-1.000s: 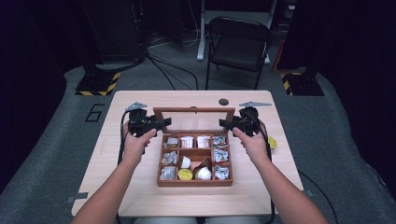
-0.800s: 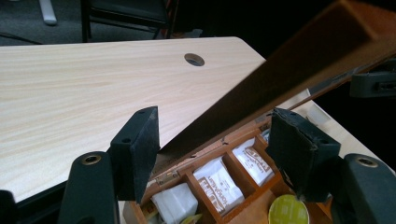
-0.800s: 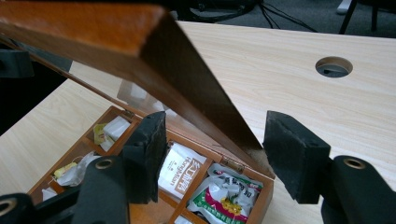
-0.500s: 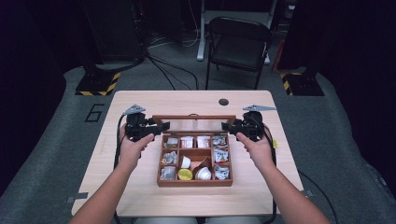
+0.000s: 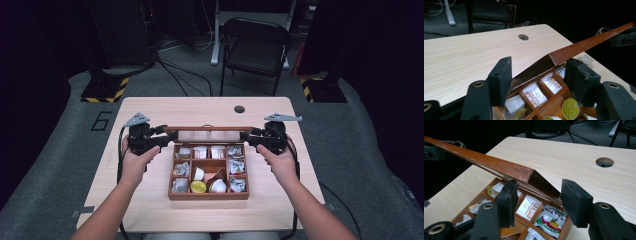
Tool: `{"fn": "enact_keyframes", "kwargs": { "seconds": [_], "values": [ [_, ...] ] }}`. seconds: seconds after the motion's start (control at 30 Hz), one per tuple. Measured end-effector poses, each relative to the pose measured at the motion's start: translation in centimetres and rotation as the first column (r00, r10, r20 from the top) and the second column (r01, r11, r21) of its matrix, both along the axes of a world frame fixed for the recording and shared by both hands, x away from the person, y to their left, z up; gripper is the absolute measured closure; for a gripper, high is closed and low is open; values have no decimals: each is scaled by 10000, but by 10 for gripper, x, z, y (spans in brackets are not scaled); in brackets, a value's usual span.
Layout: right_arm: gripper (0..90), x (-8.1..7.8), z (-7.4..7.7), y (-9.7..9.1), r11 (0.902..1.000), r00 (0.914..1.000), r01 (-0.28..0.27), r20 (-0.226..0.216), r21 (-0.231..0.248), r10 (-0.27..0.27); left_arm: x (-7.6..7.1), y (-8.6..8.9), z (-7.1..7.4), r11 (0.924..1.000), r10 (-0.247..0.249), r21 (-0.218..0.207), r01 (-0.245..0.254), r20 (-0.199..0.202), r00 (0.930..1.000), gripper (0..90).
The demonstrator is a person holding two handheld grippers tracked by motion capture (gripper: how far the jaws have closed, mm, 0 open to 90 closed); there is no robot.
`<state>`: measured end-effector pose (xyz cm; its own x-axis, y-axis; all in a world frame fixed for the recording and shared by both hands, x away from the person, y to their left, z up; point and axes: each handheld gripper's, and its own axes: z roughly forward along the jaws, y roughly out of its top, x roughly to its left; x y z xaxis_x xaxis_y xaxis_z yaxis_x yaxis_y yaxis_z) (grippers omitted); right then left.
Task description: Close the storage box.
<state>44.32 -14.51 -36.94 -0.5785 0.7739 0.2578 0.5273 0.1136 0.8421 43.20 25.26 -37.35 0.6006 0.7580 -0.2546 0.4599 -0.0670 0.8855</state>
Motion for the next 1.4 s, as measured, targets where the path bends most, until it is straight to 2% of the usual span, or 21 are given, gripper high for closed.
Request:
{"fn": "enact_keyframes", "kwargs": {
  "seconds": [0.17, 0.43, 0.6, 0.83, 0.97, 1.13, 1.4],
  "values": [
    [503, -4, 0, -2, 9999, 9999, -114, 96, -103, 115, -5, 3, 0, 9999, -31, -146, 29, -107, 9999, 441],
    [497, -17, -6, -2, 9994, 9995, -249, 175, -241, 253, -14, 7, -13, 9994, -223, -263, 217, -234, 9995, 440],
    [512, -26, -13, -4, 9976, 9982, -367, 457, -591, 395, -24, 7, -21, 9996, -241, -158, 236, -268, 9994, 442],
    [505, -35, -26, -8, 9987, 9990, -339, 287, -377, 350, -38, 8, -30, 9995, -295, 135, 296, -58, 9995, 441],
    [497, -41, -31, -9, 9985, 9990, -362, 252, -412, 373, -44, 9, -35, 9994, -304, 169, 305, -72, 9995, 439],
    [496, -50, -36, -10, 9982, 9988, -370, 305, -478, 385, -51, 7, -39, 9984, -334, 448, 336, -35, 9994, 438],
    [489, -62, -45, -13, 9982, 9986, -417, 307, -436, 431, -60, 8, -48, 9976, -251, 649, 258, -106, 9996, 432]
  ]
}}
